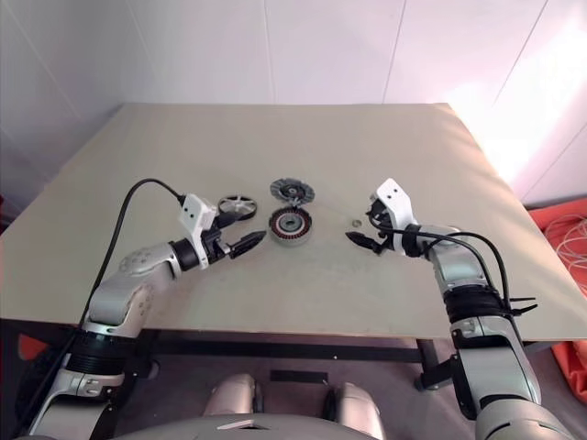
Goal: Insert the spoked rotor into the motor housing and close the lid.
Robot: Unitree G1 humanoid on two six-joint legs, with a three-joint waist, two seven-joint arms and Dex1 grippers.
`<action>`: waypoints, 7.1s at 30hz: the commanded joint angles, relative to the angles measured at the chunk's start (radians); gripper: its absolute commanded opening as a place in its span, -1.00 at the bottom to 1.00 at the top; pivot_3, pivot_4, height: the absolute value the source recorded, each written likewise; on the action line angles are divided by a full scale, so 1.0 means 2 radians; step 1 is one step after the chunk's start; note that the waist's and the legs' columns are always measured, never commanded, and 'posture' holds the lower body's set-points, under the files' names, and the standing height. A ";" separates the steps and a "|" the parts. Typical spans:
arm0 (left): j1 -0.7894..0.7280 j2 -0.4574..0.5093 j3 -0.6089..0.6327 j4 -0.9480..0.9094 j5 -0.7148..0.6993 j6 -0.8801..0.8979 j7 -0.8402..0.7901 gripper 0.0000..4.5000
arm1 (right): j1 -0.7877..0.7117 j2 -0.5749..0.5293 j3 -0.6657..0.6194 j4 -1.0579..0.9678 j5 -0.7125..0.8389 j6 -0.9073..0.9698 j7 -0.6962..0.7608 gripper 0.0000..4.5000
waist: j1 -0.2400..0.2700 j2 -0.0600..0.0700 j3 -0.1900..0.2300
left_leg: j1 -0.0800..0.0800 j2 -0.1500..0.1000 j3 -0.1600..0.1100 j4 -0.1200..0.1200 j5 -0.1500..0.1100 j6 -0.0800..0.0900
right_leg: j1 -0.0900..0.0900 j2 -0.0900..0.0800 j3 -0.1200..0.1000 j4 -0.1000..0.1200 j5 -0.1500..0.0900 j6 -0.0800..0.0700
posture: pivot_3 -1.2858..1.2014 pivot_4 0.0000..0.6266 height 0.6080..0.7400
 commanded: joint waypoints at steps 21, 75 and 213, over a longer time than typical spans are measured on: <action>-0.010 0.002 0.022 -0.004 0.006 -0.031 0.020 1.00 | -0.062 0.029 -0.016 0.113 -0.005 -0.033 -0.026 0.89 | 0.000 0.000 0.000 | 0.000 0.000 0.000 0.000 0.000 0.000 | 0.000 0.000 0.000 0.000 0.001 -0.002 | 0.03 -1.00 1.00; -0.006 0.025 0.040 0.004 0.036 -0.057 0.037 1.00 | -0.133 0.141 0.082 0.037 0.006 -0.002 0.016 -0.73 | -0.001 0.000 0.000 | 0.000 0.000 0.000 0.001 0.000 -0.002 | 0.000 0.000 0.000 0.001 0.001 -0.002 | 0.03 -1.00 1.00; 0.000 0.024 0.041 0.016 0.043 -0.067 0.047 1.00 | -0.135 0.132 0.062 0.086 -0.043 0.008 -0.032 -0.99 | -0.002 0.000 0.000 | 0.000 0.001 0.000 0.001 0.000 -0.001 | -0.001 0.000 0.000 0.001 0.001 -0.002 | 0.03 -1.00 1.00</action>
